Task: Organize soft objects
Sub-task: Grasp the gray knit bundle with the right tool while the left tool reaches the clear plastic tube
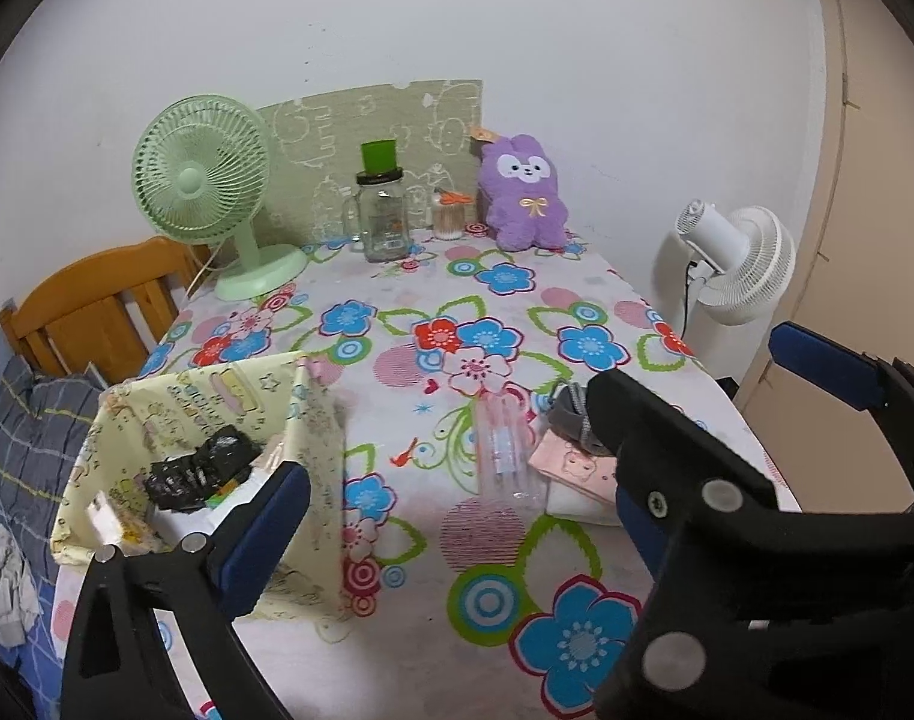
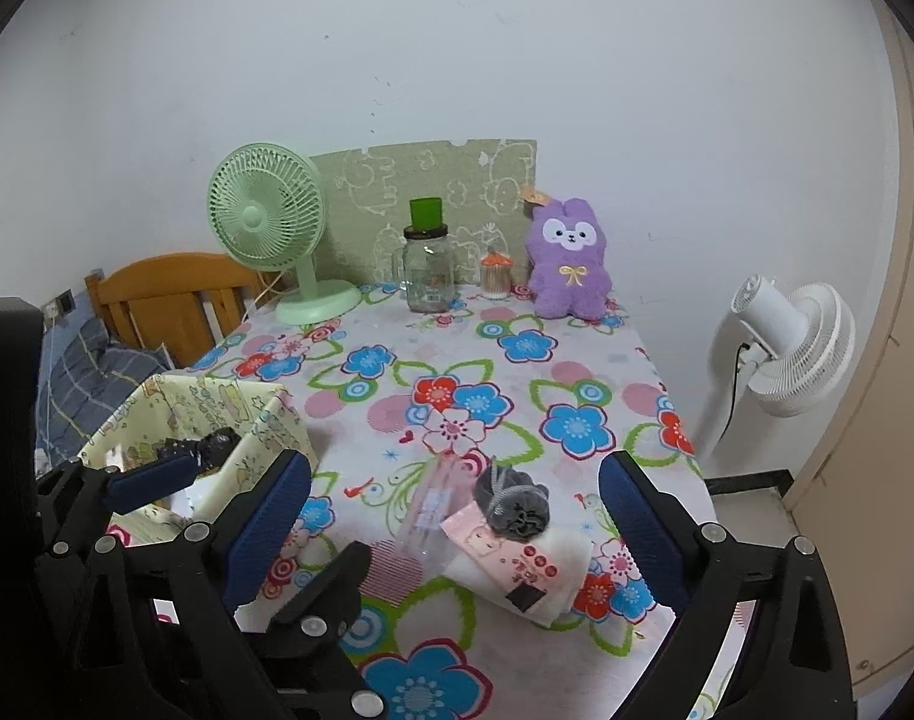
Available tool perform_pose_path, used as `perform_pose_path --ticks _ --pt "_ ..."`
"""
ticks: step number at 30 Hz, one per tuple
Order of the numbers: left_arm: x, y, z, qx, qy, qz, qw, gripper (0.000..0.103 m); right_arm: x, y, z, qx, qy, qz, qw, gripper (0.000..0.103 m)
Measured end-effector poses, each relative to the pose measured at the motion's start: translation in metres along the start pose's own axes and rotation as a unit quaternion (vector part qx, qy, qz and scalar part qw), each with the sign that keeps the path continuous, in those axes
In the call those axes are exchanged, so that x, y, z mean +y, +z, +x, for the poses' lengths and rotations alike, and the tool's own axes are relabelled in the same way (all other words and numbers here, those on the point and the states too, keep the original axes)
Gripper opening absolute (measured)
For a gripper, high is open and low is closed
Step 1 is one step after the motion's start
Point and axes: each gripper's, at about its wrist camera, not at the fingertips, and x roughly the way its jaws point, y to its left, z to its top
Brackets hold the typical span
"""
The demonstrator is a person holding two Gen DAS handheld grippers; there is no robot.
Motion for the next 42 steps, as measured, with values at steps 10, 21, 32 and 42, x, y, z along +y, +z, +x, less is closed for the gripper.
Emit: perform_pose_path --ticks 10,21,32,42 --pt "-0.018 -0.010 0.031 0.025 0.000 0.010 0.9996 0.103 -0.027 -0.016 0.018 0.019 -0.012 0.019 1.000 0.099" --pt "-0.031 -0.020 0.069 0.054 -0.019 0.010 0.9983 0.101 -0.052 -0.035 0.051 0.052 -0.019 0.034 0.998 0.098" --pt "-0.024 -0.026 0.103 0.100 -0.009 -0.006 0.9949 0.088 -0.056 -0.040 0.085 0.079 0.000 0.046 0.996 0.098" --pt "-0.021 -0.027 0.121 0.111 -0.018 -0.003 0.9936 0.076 -0.054 -0.041 0.114 0.098 0.008 0.046 0.994 0.098"
